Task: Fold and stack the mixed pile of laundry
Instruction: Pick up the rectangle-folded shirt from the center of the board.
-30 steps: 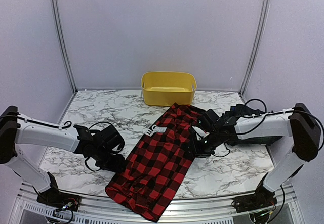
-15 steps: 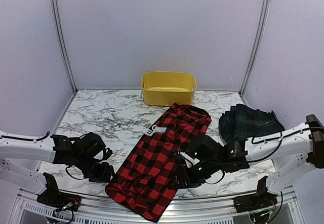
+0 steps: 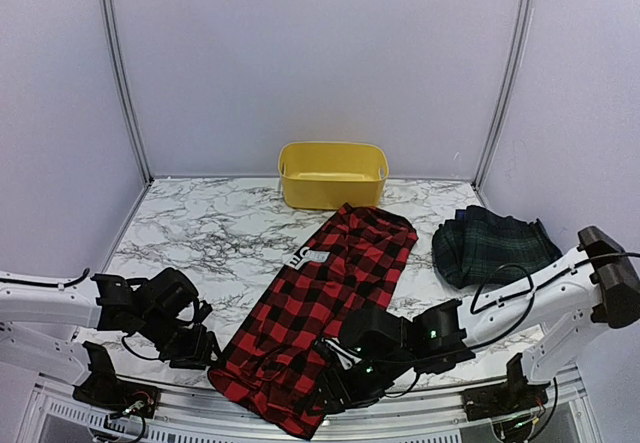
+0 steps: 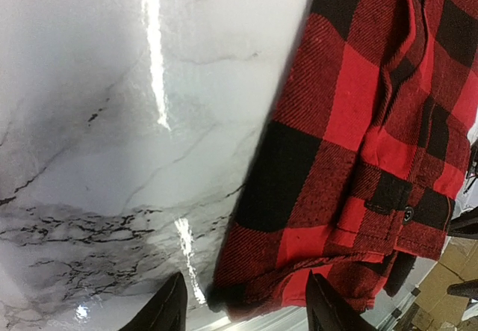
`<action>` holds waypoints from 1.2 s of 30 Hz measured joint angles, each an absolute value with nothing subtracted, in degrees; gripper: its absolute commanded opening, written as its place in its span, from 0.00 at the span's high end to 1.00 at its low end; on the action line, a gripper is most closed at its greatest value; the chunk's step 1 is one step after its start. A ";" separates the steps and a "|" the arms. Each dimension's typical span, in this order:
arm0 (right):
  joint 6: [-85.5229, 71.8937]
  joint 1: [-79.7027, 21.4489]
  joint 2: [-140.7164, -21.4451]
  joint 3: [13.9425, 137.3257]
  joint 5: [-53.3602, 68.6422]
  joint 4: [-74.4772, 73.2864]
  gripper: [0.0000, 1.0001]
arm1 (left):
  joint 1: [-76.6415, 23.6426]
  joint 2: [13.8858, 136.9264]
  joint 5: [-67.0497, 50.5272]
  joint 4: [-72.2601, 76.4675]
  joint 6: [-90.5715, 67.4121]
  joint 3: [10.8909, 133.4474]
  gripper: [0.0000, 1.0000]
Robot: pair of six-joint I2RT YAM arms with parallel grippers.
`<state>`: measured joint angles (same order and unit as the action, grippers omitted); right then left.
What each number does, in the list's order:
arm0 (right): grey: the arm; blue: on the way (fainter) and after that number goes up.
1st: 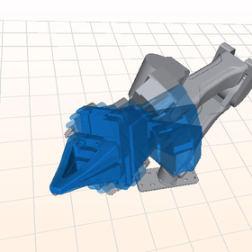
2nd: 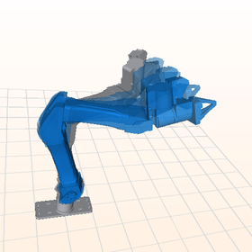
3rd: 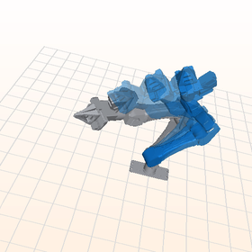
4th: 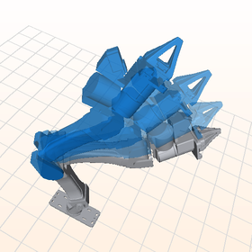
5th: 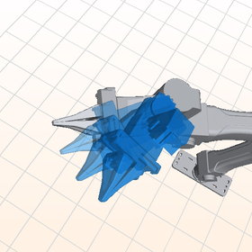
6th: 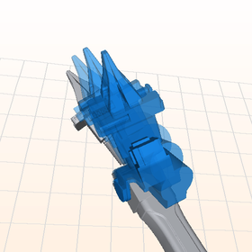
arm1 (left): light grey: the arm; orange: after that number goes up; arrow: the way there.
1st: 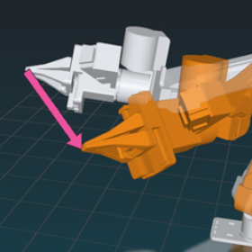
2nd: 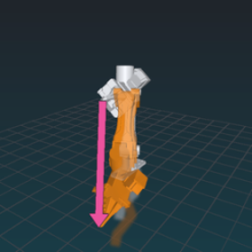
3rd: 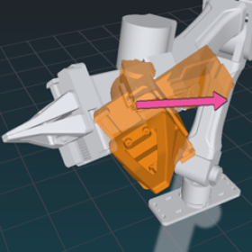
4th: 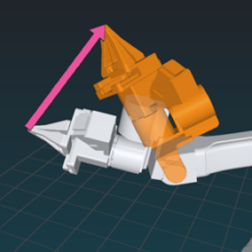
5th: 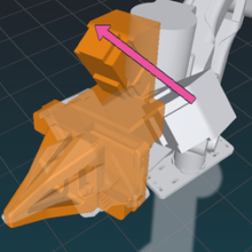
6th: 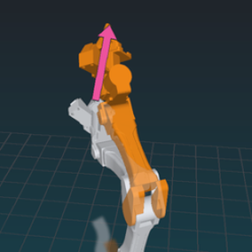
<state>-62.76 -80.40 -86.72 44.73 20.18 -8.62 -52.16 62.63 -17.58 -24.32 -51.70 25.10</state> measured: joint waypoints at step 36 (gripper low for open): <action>-84.05 -92.38 -95.68 49.50 9.54 -9.61 0.41 | -51.62 62.85 -17.41 -25.30 -48.66 25.36 0.44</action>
